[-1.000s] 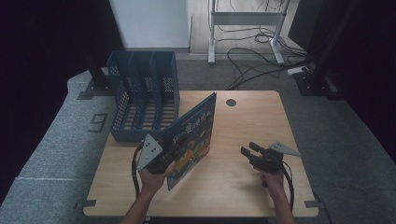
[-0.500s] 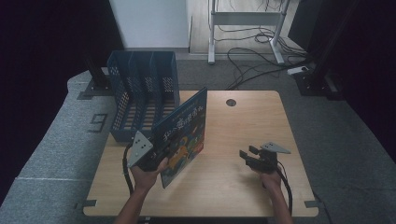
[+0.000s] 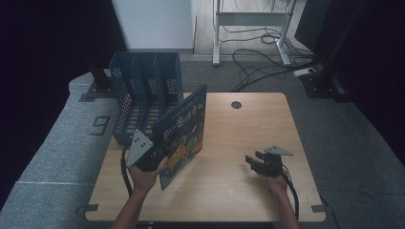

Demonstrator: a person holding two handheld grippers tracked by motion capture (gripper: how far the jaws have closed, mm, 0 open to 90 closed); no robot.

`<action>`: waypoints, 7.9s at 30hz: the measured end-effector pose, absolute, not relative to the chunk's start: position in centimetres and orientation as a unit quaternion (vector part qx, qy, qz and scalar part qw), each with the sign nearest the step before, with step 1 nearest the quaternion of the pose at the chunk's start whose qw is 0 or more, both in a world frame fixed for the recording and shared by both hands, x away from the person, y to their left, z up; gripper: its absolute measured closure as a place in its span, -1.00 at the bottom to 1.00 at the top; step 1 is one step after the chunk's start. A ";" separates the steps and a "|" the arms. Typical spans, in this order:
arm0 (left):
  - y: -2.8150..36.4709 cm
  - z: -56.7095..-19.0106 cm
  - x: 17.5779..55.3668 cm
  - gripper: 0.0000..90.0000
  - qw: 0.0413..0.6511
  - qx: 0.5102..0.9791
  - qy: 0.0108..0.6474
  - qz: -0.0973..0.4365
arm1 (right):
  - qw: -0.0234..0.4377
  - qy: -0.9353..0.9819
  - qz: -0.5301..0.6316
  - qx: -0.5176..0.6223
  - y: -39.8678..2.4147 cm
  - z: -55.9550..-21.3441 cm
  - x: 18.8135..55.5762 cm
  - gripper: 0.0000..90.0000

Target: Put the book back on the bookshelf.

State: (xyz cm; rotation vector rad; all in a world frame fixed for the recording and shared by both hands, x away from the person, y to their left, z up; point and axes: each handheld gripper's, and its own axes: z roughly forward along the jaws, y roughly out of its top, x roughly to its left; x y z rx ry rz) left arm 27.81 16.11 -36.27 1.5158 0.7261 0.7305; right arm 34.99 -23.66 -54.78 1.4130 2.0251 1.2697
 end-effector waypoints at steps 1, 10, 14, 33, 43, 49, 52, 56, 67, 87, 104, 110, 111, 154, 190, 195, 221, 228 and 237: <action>16.2 -36.2 27.8 0.82 0.610 0.655 0.315 0.316 | 0.180 0.719 0.448 0.500 -23.7 -54.8 35.0 -0.03; 17.0 -35.4 27.7 0.82 0.615 0.645 0.317 0.326 | 0.178 0.724 0.435 0.505 -23.6 -55.2 35.2 -0.04; 17.5 -34.9 27.6 0.82 0.620 0.638 0.320 0.325 | 0.179 0.724 0.433 0.506 -23.6 -55.2 35.2 -0.04; 18.4 -33.6 27.3 0.82 0.626 0.627 0.320 0.335 | 0.169 0.719 0.412 0.534 -24.0 -55.4 35.6 -0.04; 19.0 -32.6 27.3 0.82 0.631 0.618 0.322 0.341 | 0.168 0.716 0.412 0.538 -24.0 -55.4 35.6 -0.05; 19.8 -32.3 27.4 0.82 0.632 0.610 0.329 0.346 | 0.167 0.716 0.413 0.537 -24.0 -55.4 35.6 -0.05; 20.1 -32.2 27.5 0.82 0.631 0.606 0.335 0.352 | 0.167 0.716 0.413 0.537 -23.9 -55.4 35.5 -0.05; 20.6 -32.1 27.6 0.82 0.628 0.603 0.339 0.356 | 0.167 0.716 0.412 0.538 -23.9 -55.4 35.5 -0.05; 21.4 -31.9 28.0 0.82 0.626 0.594 0.351 0.363 | 0.165 0.715 0.414 0.539 -23.9 -55.4 35.5 -0.05; 23.5 -31.4 28.2 0.82 0.625 0.573 0.370 0.380 | 0.166 0.715 0.413 0.539 -23.8 -55.4 35.5 -0.04; 23.4 -30.8 29.9 0.82 0.616 0.563 0.384 0.396 | 0.166 0.715 0.414 0.539 -23.9 -55.4 35.5 -0.04; 23.0 -30.5 30.9 0.82 0.607 0.567 0.385 0.402 | 0.166 0.715 0.414 0.539 -23.9 -55.4 35.5 -0.04; 22.9 -30.4 31.1 0.82 0.607 0.567 0.385 0.402 | 0.165 0.715 0.414 0.539 -23.9 -55.4 35.5 -0.04; 20.7 -30.8 36.2 0.82 0.592 0.556 0.407 0.418 | 0.170 0.719 0.411 0.534 -23.5 -55.4 35.2 -0.04; 19.1 -31.4 42.0 0.82 0.570 0.549 0.424 0.441 | 0.175 0.722 0.406 0.532 -23.2 -55.4 35.0 -0.04; 18.7 -31.8 42.8 0.82 0.567 0.547 0.425 0.446 | 0.176 0.723 0.406 0.531 -23.2 -55.4 35.0 -0.04; 16.8 -34.5 45.8 0.82 0.554 0.547 0.428 0.459 | 0.184 0.727 0.400 0.528 -23.0 -55.4 34.8 -0.04; 15.9 -34.8 46.3 0.82 0.554 0.544 0.423 0.467 | 0.182 0.726 0.401 0.529 -23.0 -55.4 34.8 -0.04; 16.0 -35.4 46.8 0.82 0.558 0.536 0.427 0.468 | 0.183 0.728 0.399 0.526 -22.9 -55.4 34.8 -0.04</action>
